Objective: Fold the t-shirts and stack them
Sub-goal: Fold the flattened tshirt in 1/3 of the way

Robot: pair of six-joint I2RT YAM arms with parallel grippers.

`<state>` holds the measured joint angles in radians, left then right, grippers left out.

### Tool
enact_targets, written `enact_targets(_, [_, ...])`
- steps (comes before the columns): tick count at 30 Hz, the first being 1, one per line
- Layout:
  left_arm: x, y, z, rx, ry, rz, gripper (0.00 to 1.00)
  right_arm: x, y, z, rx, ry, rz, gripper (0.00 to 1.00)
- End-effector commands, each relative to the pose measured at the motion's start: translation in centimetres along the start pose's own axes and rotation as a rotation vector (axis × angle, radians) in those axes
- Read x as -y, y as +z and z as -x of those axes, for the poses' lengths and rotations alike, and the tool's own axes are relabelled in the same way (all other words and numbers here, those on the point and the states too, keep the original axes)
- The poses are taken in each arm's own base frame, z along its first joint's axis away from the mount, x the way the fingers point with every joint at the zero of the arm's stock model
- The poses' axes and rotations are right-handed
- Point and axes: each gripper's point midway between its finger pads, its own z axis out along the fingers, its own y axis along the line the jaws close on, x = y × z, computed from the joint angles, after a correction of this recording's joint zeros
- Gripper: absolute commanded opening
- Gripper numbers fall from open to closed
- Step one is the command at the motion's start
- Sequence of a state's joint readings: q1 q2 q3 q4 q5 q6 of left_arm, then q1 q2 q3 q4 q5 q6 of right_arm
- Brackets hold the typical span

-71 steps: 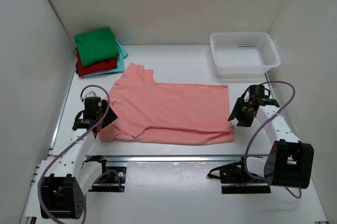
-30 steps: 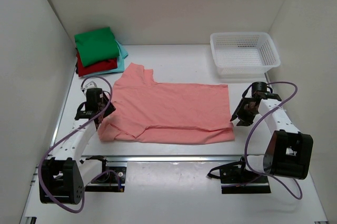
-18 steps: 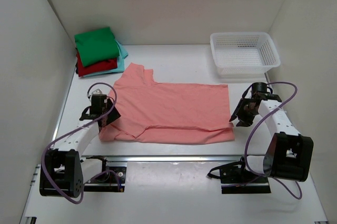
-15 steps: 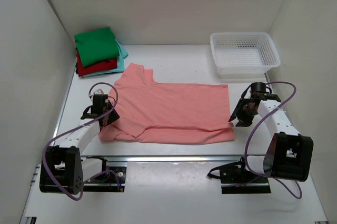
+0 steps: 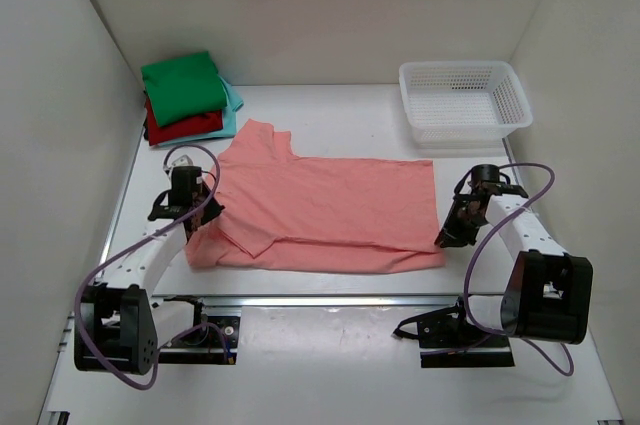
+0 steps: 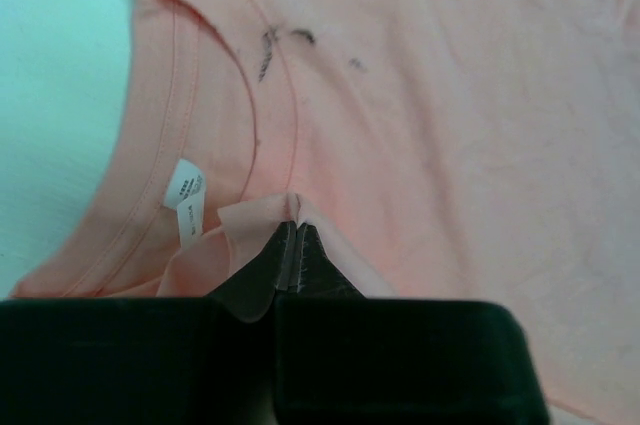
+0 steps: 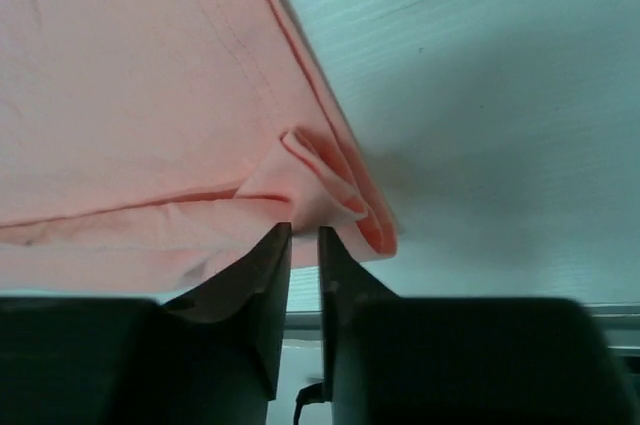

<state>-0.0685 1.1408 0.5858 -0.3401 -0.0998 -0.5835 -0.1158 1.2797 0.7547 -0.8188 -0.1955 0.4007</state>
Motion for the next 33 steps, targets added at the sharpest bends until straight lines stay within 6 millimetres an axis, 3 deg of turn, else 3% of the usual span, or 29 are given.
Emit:
enact_targets(1, [0.8,-2.0,3.8,0.105,-0.02,-0.011,0.0,-0.5,0.0,0.7,0.024,-0.001,0.038,0.12])
enact_targets(2, [0.8,-2.3,4.5,0.115,-0.037,-0.01,0.0,-0.8,-0.1,0.9,0.022,0.0,0.046,0.0])
enact_targets(10, [0.9,-4.2,5.6,0.144,-0.038,-0.027,0.0,-1.4,-1.5,0.6,-0.005,0.012,0.057,0.01])
enact_targets(12, [0.9,-4.2,5.1,0.14,-0.031,-0.038,0.0,-1.7,-1.8,0.6,0.013,0.006,0.077,0.13])
enact_targets(15, [1.1,-3.8,4.2,0.119,-0.049,-0.06,0.0,-1.9,-1.6,0.2,0.024,0.006,0.091,0.44])
enact_targets(17, [1.3,-3.8,4.0,0.115,-0.063,-0.07,0.0,-2.0,-0.8,-0.4,0.003,0.015,0.099,0.55])
enact_targets(19, [1.5,-3.6,3.7,0.105,-0.052,-0.071,0.0,-2.2,-0.3,-0.9,-0.003,0.003,0.112,0.56])
enact_targets(23, [1.4,-3.6,3.8,0.103,-0.051,-0.072,0.0,-2.7,0.9,-1.1,-0.013,0.011,0.156,0.54])
enact_targets(25, [1.5,-3.7,3.8,0.104,-0.042,-0.076,0.0,-2.8,1.1,-1.6,-0.033,-0.004,0.153,0.33])
enact_targets(26, [1.6,-3.7,3.7,0.103,-0.044,-0.078,0.0,-2.6,1.0,-1.7,-0.037,0.005,0.146,0.07])
enact_targets(27, [1.5,-3.7,3.4,0.091,-0.042,-0.076,0.0,-2.5,0.9,-1.8,-0.035,0.004,0.139,0.0])
enact_targets(31, [1.4,-4.2,3.6,0.105,-0.039,-0.081,0.0,-2.4,-0.5,-2.0,0.006,0.024,0.146,0.0])
enact_targets(33, [1.2,-4.6,3.7,0.116,-0.039,-0.08,0.0,-2.2,-1.2,-3.4,-0.033,0.035,0.141,0.0])
